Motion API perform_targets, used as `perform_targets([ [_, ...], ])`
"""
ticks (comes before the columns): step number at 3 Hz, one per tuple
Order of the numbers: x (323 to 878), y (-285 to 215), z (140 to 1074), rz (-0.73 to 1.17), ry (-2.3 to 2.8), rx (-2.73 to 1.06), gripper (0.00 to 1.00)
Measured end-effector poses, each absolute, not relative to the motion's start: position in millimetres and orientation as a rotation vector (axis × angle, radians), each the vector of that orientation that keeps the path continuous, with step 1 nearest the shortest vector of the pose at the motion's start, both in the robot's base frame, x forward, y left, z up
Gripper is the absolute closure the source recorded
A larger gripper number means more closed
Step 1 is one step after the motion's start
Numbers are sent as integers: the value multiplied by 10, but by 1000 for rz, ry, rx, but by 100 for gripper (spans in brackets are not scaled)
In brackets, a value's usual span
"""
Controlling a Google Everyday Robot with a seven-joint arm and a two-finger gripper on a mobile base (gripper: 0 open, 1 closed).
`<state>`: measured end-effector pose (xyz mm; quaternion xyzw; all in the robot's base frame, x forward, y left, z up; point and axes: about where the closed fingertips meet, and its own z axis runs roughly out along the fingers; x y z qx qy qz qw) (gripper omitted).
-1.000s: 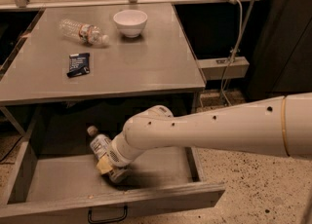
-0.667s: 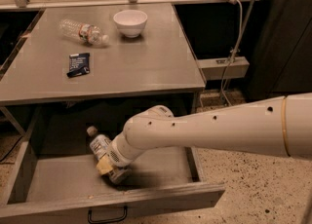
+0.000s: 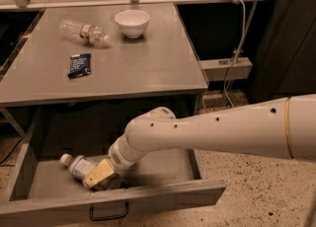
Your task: Place blue plastic bottle into top drawer
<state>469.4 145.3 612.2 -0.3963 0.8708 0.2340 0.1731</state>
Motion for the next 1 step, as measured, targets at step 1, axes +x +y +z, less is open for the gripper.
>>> perform_targets([
  [1, 4694, 1453, 6122, 664, 2470, -1124, 0],
])
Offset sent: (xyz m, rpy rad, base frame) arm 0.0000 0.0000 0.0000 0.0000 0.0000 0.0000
